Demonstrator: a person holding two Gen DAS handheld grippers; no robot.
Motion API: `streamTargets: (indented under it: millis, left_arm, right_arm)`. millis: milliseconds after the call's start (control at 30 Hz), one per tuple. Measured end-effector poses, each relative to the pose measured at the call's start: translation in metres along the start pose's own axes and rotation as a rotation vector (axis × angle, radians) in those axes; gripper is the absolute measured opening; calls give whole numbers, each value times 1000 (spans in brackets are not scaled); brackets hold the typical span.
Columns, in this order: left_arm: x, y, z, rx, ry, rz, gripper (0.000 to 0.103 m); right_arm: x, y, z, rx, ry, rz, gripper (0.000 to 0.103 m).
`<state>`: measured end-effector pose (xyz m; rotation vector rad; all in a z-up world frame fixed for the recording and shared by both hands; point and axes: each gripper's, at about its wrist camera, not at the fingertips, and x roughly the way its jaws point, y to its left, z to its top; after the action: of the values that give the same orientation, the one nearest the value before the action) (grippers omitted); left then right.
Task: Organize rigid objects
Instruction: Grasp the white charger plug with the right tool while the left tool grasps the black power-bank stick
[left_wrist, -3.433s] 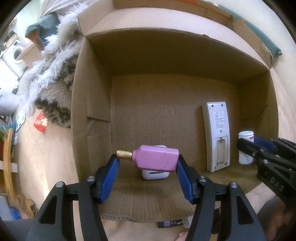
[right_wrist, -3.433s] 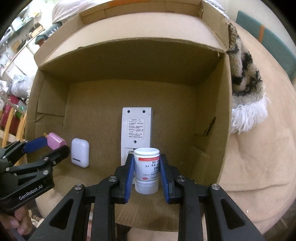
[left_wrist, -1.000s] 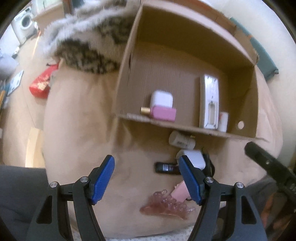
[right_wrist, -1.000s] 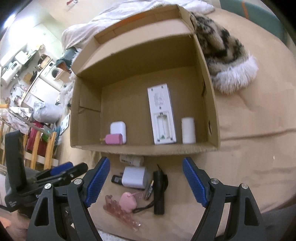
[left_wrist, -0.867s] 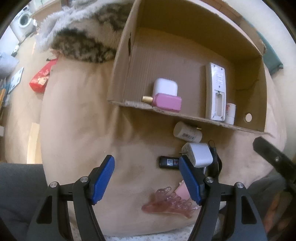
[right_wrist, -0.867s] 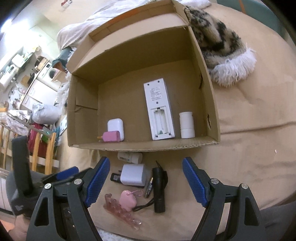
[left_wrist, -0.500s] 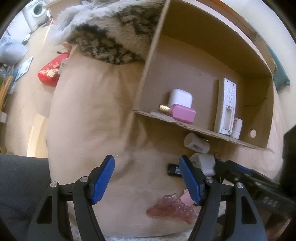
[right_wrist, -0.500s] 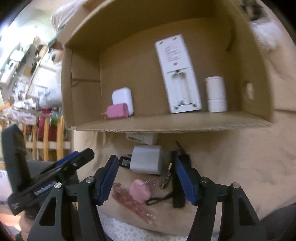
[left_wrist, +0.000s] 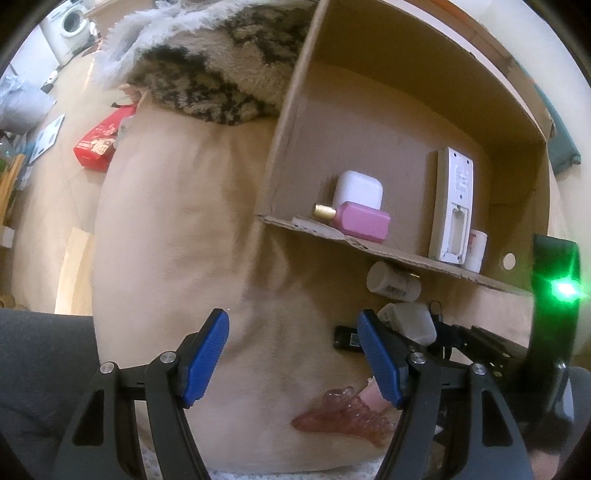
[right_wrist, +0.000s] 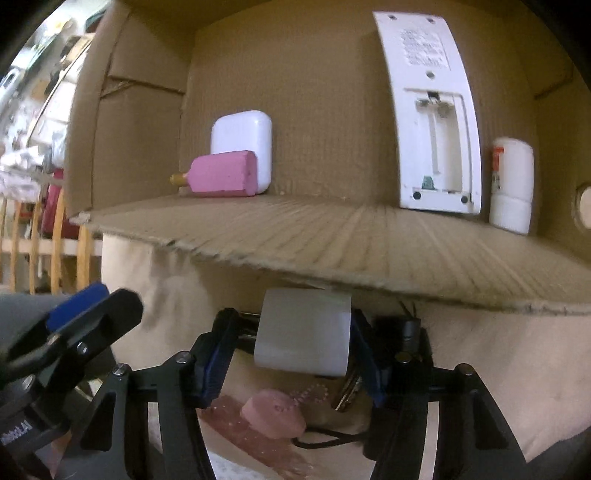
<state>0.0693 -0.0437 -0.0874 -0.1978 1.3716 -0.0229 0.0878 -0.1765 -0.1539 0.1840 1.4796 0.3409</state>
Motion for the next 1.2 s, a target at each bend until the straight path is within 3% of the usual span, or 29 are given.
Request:
streamTargets:
  millis: [133,267,367,500,667,933,1033,1100,1200]
  left_arm:
    - [8,-9,-2,26,19,2,69]
    - [21,-24,-5,63,55,-22,69]
    - [34,-45,-7,111,97,-47,69]
    - [52,-65,-9,150,144,-34,73]
    - [72,-81,-14,182,186,-21,74]
    - [89,-93,-14,194,207,-18,94]
    - [94,-96,-13,191,197,-11,94]
    - [93,-96,-15,203,189,21,79]
    - [92,-98,-12,212,194,8,79]
  right_arm:
    - [-12,-7,-8,14,-35,-4,61]
    - [-36,-35,-22,124,-81,36,61]
    - [-46,-46,-26,155,-110,2,61]
    - [-53,-57,-25,214,-135,46,61]
    - [-63,-67,-21,240,-163,33,61]
    - [-69,-86,-18,282,-170,59,61]
    - [-66,-84,-13,283,-169,61,61]
    - [-66,-84,-13,283,-171,61,61]
    - [-73,-91,-18,288,-173,63,61]
